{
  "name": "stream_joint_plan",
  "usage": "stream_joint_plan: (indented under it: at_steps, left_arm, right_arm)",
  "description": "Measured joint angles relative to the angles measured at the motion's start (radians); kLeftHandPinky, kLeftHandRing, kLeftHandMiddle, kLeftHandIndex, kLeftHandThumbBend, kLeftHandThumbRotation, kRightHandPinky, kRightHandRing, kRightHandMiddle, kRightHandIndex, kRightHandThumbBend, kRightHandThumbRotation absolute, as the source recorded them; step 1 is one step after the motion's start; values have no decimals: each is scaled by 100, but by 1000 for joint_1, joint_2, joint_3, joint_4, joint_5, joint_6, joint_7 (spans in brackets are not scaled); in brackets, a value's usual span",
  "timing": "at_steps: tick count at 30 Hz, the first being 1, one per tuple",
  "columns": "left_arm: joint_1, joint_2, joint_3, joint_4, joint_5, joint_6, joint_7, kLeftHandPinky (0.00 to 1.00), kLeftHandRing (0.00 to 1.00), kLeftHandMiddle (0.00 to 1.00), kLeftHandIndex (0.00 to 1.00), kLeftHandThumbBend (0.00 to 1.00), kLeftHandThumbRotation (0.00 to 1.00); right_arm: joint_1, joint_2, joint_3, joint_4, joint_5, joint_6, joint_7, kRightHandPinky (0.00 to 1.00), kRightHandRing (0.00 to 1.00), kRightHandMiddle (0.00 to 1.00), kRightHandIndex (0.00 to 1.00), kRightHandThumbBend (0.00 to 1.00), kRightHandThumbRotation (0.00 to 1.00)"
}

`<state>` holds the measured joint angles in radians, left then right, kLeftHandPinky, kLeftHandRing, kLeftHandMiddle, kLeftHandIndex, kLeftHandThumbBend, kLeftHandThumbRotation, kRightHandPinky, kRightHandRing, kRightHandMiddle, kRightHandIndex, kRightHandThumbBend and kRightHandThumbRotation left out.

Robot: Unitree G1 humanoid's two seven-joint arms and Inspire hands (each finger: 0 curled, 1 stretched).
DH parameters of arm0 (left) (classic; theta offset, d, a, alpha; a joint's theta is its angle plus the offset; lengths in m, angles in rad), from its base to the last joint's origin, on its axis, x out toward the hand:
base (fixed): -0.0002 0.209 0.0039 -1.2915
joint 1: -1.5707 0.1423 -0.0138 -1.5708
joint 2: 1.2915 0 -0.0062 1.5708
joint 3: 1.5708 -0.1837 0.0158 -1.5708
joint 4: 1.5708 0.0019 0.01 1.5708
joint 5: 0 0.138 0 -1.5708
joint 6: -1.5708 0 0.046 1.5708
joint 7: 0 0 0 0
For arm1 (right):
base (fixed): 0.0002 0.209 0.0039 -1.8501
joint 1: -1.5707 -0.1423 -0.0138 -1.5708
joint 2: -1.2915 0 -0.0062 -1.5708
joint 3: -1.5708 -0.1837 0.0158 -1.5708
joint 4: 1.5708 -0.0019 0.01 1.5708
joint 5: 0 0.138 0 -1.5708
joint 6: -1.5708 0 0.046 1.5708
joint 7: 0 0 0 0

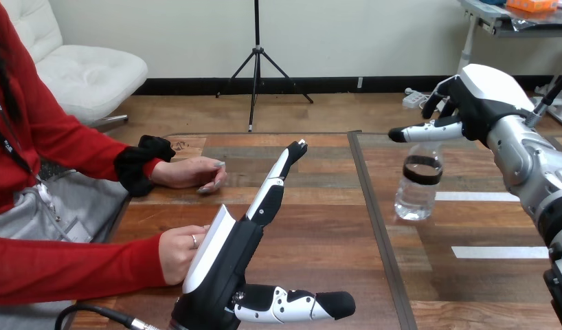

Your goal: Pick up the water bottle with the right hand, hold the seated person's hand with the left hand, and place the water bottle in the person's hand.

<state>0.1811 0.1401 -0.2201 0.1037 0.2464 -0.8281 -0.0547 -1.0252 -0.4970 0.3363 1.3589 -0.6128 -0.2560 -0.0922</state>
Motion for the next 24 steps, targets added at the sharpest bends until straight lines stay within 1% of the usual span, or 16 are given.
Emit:
stream_joint_plan:
  at_steps: [8,16,24]
  left_arm:
    - [-1,0,0,0,0,0,0,100,100,100,100,100,55]
    - [-8,0,0,0,-4,0,-7,100,100,100,100,100,53]
    - [-17,0,-1,0,-24,3,-30,100,100,100,100,100,52]
  right_arm:
    - [11,-1,-20,0,38,-49,17,45,44,46,46,100,57]
    - [27,-1,-36,-1,73,-90,20,42,42,45,43,100,55]
    - [45,-2,-44,-6,96,-139,21,41,43,46,44,100,55]
